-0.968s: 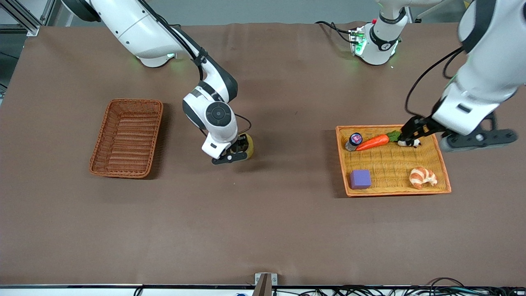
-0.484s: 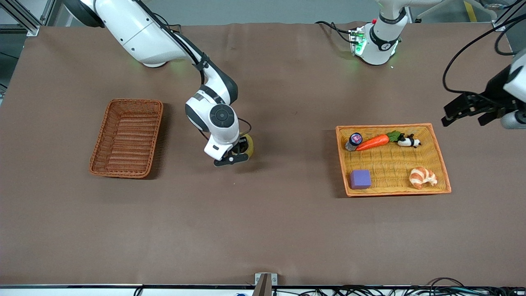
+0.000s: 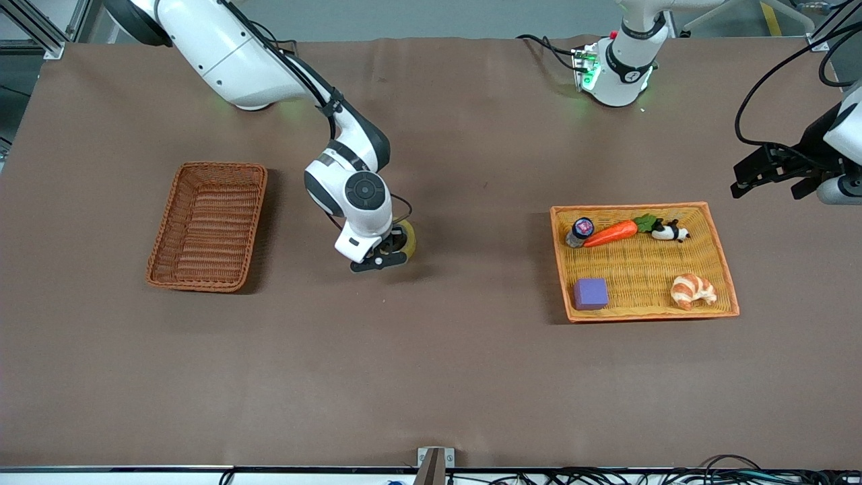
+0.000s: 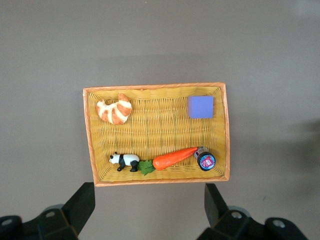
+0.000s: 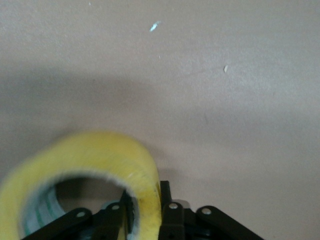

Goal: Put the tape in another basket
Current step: 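Carry the tape with the right gripper over the empty wicker basket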

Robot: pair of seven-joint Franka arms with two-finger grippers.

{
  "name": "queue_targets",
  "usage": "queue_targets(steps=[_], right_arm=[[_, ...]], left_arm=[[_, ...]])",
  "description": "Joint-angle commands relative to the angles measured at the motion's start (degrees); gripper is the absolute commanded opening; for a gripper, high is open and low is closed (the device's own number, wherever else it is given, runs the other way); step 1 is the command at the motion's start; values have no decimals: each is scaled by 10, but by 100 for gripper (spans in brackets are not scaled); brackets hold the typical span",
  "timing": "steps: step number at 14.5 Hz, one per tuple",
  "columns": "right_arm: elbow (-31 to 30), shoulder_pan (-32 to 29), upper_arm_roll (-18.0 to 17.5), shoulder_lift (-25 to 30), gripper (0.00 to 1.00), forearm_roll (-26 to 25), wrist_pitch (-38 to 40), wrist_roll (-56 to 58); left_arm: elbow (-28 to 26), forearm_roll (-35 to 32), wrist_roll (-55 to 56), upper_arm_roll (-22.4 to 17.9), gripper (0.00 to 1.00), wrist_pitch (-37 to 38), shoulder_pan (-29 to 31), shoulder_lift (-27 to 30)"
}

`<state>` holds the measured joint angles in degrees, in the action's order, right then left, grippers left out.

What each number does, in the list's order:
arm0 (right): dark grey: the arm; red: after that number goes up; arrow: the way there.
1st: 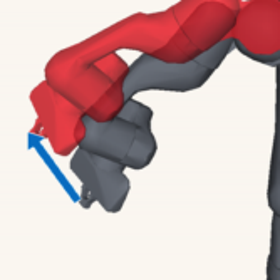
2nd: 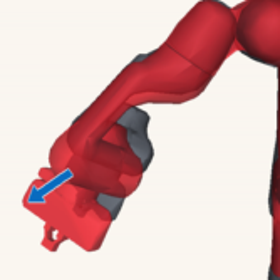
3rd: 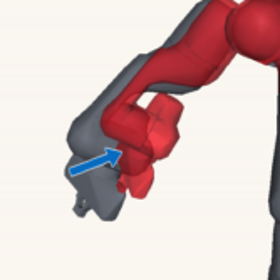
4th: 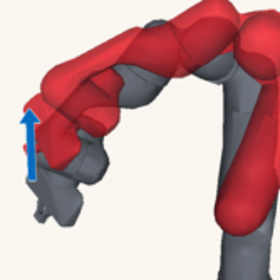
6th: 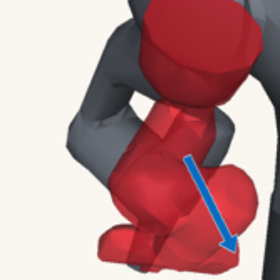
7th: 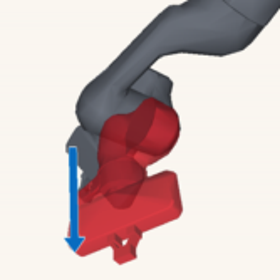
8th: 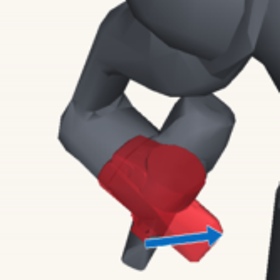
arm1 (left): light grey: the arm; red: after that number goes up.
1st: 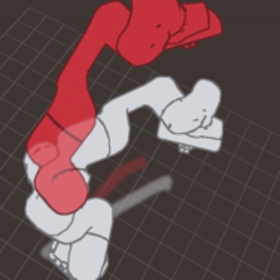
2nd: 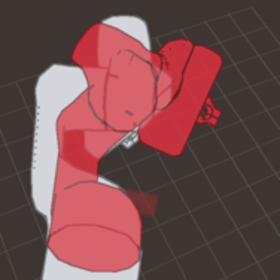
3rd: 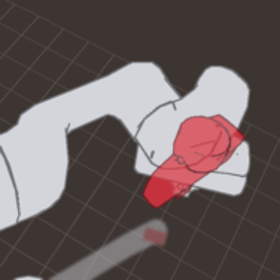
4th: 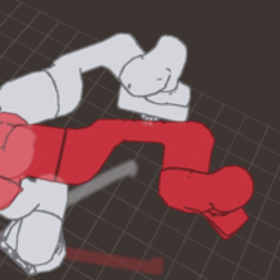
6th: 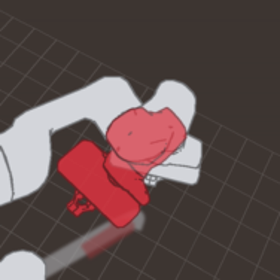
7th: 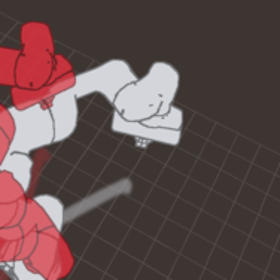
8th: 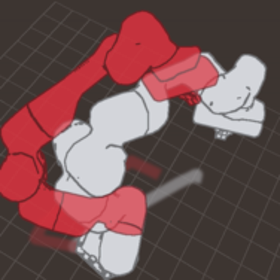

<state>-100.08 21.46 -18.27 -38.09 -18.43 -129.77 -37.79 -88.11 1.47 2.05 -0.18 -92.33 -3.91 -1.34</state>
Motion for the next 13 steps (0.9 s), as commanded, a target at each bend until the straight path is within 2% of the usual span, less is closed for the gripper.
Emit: queue_targets(steps=[1,3,5,8,9,10,13], right_arm=[[5,-11,-3,9,0,-18,37,-32],[10,-32,-10,48,0,-11,76,-30],[9,-87,-36,105,0,8,128,-19],[6,-162,-33,203,0,82,208,77],[4,-178,-16,227,0,93,233,118],[-4,-179,21,255,0,96,257,172],[-99,-177,125,335,0,105,249,326]], left_arm=[[-28,-10,-11,-3,97,2,-6,27],[-34,-11,-16,-3,100,-5,-6,33],[-33,-11,-28,-3,100,-26,-6,28],[-35,-10,-17,-3,100,-25,-6,28],[-35,-10,-16,-3,100,-25,-6,28],[-35,-10,-16,-3,100,-24,-6,28],[-36,-10,-16,-3,100,-14,-6,28]])
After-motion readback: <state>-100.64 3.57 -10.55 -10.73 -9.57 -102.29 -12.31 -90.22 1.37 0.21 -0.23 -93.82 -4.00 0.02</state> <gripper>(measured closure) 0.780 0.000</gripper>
